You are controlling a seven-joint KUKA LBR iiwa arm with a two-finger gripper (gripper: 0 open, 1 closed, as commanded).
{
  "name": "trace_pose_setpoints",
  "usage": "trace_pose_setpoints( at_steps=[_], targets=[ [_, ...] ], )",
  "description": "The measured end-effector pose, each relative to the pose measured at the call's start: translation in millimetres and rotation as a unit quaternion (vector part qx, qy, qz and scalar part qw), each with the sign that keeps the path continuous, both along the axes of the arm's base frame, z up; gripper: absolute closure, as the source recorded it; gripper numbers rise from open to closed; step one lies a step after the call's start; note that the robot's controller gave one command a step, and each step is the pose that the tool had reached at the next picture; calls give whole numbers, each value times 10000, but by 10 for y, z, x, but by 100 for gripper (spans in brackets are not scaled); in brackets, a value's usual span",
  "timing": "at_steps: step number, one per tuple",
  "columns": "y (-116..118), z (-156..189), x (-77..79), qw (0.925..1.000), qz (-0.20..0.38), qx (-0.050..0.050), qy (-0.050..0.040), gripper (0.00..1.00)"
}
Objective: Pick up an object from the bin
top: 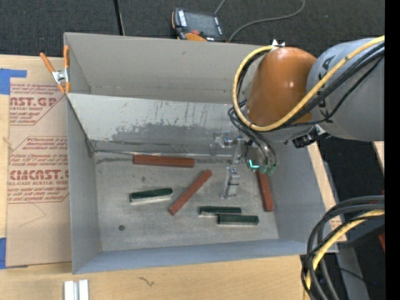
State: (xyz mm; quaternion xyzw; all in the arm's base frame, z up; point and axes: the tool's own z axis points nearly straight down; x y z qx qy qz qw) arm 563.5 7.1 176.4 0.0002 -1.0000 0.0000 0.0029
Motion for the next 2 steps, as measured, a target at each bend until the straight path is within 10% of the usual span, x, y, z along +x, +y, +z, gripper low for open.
trace_pose_setpoints(
  at_steps=[1, 2],
  targets=[
    [16, -1075, -251, 9883, -1523, -1, -21, 0],
    [6, -1010, -209, 9884, -1520, 1, -76, 100]
  ],
)
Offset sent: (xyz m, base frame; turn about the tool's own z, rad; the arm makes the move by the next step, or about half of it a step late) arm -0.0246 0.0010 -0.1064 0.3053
